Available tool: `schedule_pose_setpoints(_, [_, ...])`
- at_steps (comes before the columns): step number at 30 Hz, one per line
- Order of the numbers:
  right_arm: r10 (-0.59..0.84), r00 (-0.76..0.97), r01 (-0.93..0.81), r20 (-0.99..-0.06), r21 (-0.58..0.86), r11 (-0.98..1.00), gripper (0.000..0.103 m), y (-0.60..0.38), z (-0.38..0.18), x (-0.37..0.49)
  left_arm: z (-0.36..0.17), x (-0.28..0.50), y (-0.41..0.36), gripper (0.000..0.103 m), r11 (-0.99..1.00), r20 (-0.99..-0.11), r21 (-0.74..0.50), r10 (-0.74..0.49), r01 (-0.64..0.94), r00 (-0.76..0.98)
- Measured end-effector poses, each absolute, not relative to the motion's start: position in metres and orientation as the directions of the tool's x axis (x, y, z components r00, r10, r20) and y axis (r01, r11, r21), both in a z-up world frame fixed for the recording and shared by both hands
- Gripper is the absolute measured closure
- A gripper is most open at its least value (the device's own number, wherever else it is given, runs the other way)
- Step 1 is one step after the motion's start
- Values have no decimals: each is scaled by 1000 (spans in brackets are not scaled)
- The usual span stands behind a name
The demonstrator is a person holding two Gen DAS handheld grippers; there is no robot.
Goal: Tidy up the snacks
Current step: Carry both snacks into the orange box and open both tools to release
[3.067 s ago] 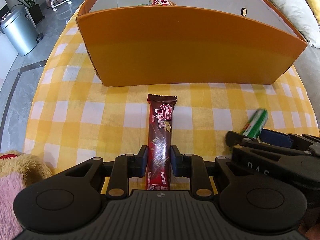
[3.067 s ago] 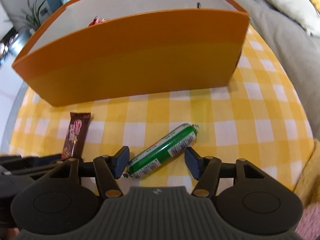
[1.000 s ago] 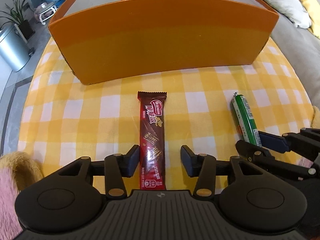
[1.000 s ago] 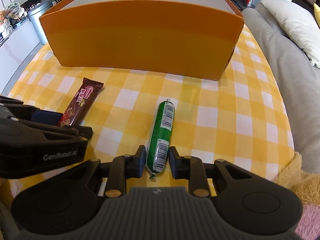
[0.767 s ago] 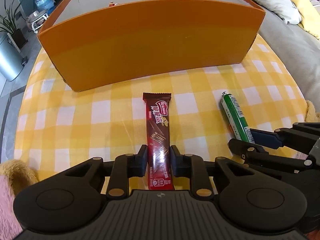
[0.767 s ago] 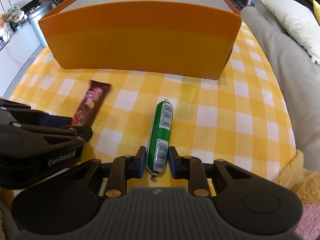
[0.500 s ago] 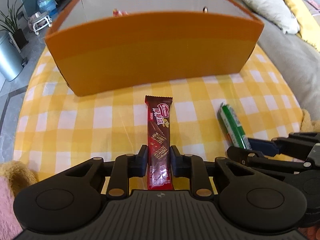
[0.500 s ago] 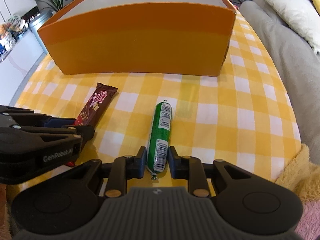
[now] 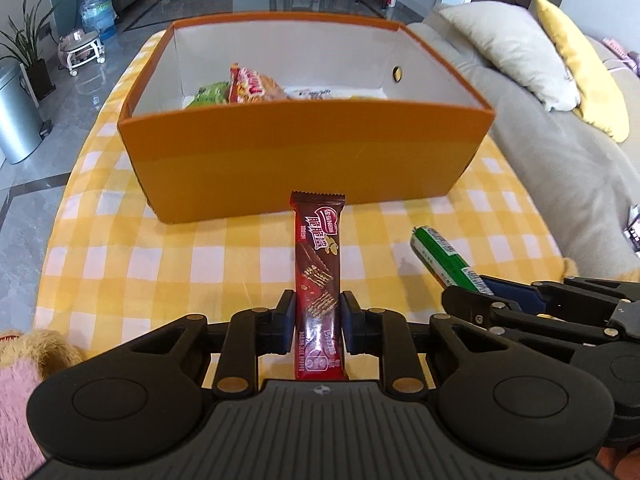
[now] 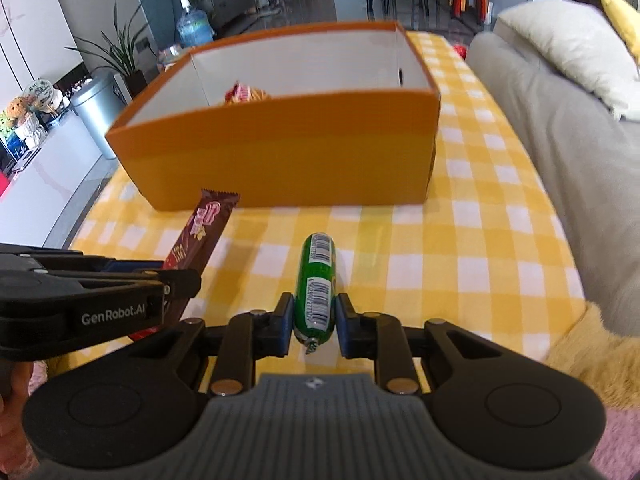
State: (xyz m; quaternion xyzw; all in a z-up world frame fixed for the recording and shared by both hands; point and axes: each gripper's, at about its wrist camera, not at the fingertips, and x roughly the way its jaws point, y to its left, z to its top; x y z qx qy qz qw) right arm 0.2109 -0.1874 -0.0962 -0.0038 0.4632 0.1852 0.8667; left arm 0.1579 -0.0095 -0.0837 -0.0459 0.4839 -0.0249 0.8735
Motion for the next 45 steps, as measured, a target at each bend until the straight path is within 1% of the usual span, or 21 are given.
schedule_pose_setpoints(12, [320, 586, -322, -744, 149, 935, 85, -197, -51, 206, -32, 162, -10, 78, 995, -796, -100, -94, 23, 599])
schedule_pose_setpoints(16, [333, 609, -337, -720, 146, 930, 85, -198, -33, 209, -14, 169, -7, 78, 993, -766, -112, -101, 24, 634])
schedule_pose_setpoints(22, [359, 652, -375, -668, 128, 918, 85, -196, -5, 229, 4, 193, -1, 78, 992, -745, -122, -112, 32, 658])
schedule_pose_setpoints(26, [362, 667, -400, -651, 97, 911, 85, -188, 8, 251, 13, 217, 2, 78, 989, -746, -139, -138, 49, 652])
schedule_pose_setpoints(34, [332, 647, -422, -687, 40, 906, 85, -172, 2, 312, 8, 273, 5, 78, 989, -787, -125, -144, 74, 600])
schedule_pose_setpoints(39, [293, 627, -446, -721, -24, 895, 85, -162, -15, 347, -8, 307, 9, 78, 986, -829, -155, -166, 65, 534])
schedule_pose_setpoints(45, [236, 598, -484, -766, -111, 868, 85, -147, -38, 377, -34, 344, 2, 78, 985, -878, -157, -172, 72, 447])
